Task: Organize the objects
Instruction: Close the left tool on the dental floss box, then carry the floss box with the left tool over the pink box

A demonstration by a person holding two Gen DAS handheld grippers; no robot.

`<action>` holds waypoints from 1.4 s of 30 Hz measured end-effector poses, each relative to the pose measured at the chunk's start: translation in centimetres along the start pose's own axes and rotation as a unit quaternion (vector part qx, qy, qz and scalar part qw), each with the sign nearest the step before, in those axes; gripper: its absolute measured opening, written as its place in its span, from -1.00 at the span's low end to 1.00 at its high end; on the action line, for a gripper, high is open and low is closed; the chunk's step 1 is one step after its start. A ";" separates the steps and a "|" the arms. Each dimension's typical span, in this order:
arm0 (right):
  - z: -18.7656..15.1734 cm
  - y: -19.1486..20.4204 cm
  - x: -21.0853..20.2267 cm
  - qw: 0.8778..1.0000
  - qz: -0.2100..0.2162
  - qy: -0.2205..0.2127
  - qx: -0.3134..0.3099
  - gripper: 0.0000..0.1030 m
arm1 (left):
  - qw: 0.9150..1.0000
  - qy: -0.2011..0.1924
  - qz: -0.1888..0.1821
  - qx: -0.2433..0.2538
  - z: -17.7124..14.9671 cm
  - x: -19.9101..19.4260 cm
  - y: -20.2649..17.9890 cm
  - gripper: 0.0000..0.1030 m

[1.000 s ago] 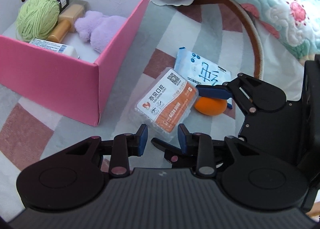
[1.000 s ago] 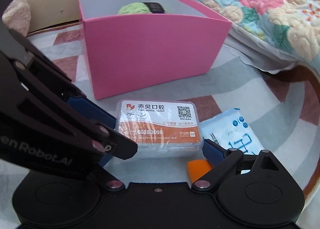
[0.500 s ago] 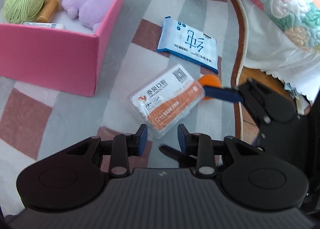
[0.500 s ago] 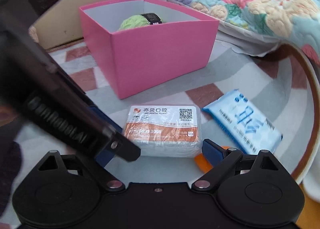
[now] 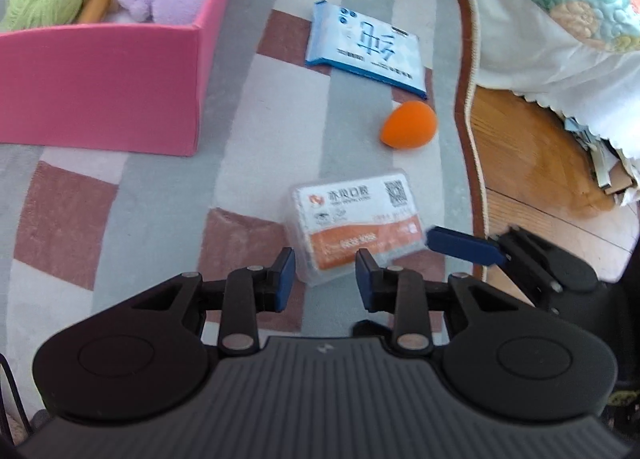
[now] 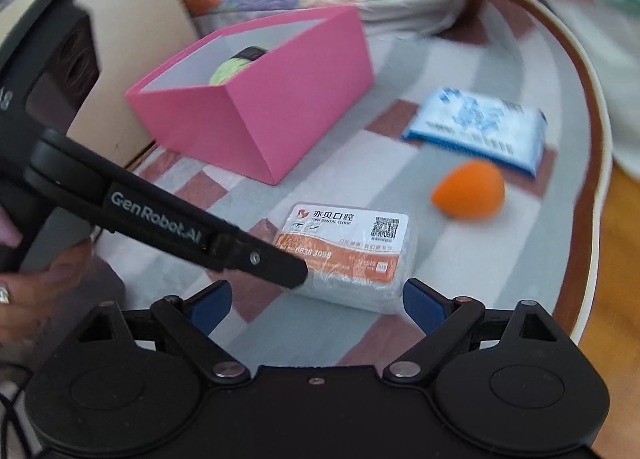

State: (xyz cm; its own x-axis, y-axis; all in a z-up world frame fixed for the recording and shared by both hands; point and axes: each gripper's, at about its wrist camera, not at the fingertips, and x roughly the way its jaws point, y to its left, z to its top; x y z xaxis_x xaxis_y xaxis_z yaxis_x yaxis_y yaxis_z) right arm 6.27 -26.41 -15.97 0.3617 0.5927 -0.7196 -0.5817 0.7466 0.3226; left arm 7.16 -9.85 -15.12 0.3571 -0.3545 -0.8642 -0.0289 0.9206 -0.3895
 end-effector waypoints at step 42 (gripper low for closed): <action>3.2 8.3 -3.7 0.991 -0.113 0.056 -0.045 0.66 | 0.997 0.022 -0.009 0.072 -0.2 -9.3 -3.2 -0.23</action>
State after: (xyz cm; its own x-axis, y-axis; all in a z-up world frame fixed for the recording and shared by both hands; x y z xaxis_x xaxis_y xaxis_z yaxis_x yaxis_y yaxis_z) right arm 2.46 -21.43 -8.67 0.4103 0.3730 -0.8322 -0.5602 0.8232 0.0928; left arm 3.76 -9.53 -5.86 0.3143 -0.3742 -0.8724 0.1130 0.9272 -0.3570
